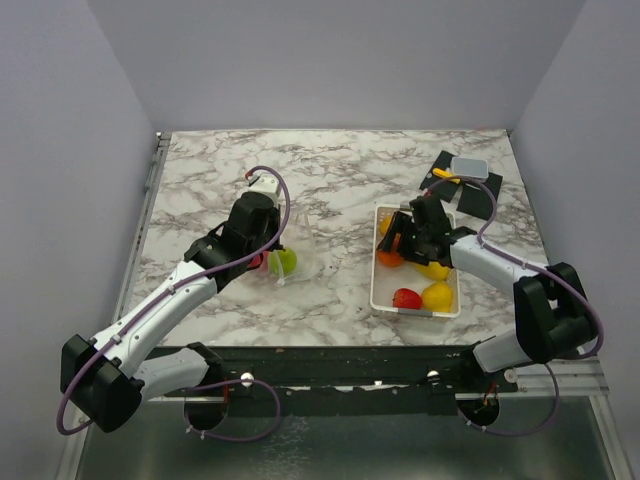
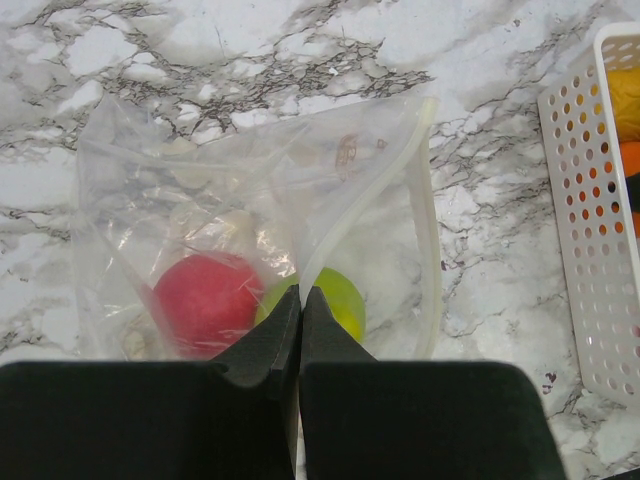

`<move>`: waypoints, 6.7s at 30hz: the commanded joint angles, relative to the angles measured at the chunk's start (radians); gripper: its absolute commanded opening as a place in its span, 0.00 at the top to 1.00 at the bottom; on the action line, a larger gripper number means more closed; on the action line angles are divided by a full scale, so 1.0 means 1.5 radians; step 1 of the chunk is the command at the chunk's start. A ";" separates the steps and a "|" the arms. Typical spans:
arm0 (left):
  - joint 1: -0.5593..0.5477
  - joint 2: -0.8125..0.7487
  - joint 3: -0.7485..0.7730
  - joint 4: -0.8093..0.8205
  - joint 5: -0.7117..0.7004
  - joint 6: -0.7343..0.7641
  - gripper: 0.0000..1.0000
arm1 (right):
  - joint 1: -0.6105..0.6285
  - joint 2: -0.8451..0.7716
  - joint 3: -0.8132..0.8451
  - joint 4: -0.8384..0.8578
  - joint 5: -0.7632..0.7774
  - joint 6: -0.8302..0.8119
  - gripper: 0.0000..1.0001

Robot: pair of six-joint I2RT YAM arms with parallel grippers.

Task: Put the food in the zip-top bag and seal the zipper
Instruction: Pick up the fake fruit from the bin, then place the fake fruit in the zipper food storage bag, then adjust the zipper food storage bag at the center of the board.

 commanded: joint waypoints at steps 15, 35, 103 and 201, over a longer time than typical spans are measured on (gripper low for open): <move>0.000 0.000 -0.006 0.007 -0.004 0.005 1.00 | -0.005 -0.089 -0.011 -0.052 0.043 -0.014 0.66; 0.000 -0.001 -0.007 0.006 -0.005 0.005 1.00 | 0.104 -0.204 0.110 -0.151 0.014 -0.062 0.73; 0.000 0.006 -0.006 0.003 -0.001 0.005 1.00 | 0.365 0.219 0.483 -0.113 0.119 -0.014 0.10; 0.001 -0.048 0.128 -0.175 -0.045 0.000 1.00 | 0.362 0.034 0.296 -0.101 0.230 -0.003 0.99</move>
